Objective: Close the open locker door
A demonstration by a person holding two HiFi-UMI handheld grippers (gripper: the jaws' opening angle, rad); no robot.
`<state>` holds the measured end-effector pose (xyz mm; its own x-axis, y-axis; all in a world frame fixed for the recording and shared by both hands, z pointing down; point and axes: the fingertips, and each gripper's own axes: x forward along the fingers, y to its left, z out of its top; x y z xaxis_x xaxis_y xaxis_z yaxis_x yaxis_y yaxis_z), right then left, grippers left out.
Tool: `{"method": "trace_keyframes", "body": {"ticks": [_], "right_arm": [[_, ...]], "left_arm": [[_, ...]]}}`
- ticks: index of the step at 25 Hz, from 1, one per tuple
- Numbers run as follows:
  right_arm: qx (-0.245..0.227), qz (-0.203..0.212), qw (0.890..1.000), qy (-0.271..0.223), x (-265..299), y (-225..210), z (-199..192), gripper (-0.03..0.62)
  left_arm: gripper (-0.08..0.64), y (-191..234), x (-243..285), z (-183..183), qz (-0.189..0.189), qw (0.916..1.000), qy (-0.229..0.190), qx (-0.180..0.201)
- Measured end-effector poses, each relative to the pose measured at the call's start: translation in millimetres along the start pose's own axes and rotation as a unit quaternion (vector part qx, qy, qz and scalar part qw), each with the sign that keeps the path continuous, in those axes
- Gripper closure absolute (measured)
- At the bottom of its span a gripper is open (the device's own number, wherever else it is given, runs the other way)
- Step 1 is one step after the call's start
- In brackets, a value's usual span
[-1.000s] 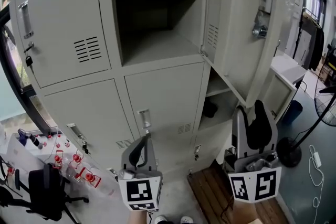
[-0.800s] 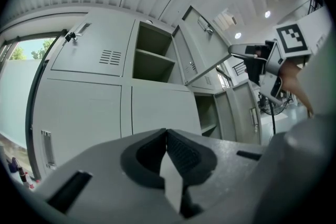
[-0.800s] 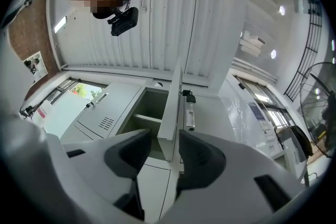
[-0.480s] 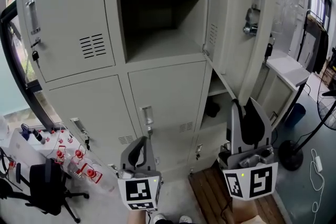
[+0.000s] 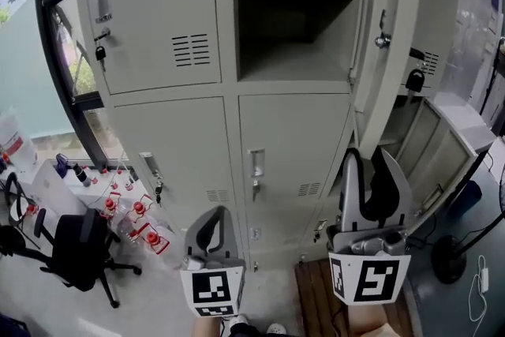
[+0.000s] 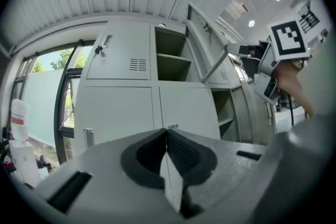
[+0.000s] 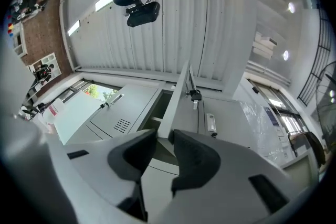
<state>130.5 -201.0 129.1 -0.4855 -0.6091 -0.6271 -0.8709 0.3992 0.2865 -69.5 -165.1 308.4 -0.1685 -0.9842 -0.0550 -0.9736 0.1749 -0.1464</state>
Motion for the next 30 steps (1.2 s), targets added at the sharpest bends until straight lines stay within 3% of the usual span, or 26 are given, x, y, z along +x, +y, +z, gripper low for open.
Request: {"method": "trace_keyframes", "body": {"ticks": [7, 13, 21, 30], "right_arm": [[-0.023, -0.01, 1.0, -0.005, 14.1, 27.4, -2.4, 0.472], [-0.054, 0.011, 0.998, -0.019, 31.4, 59.0, -4.0, 0.472], [-0.077, 0.036, 0.996, -0.015, 61.3, 94.3, -15.8, 0.472], [-0.091, 0.034, 0.995, 0.002, 98.6, 120.5, -35.3, 0.483]], "left_arm": [[0.557, 34.0, -31.0, -13.4, 0.064, 0.9978, 0.018, 0.009], [0.557, 57.7, -38.0, -17.6, 0.089, 0.9956, 0.02, 0.022], [0.557, 78.2, -14.0, -16.7, 0.07, 0.9973, 0.007, 0.018], [0.557, 107.8, 19.2, -19.5, 0.042, 0.9989, 0.003, 0.018]]}}
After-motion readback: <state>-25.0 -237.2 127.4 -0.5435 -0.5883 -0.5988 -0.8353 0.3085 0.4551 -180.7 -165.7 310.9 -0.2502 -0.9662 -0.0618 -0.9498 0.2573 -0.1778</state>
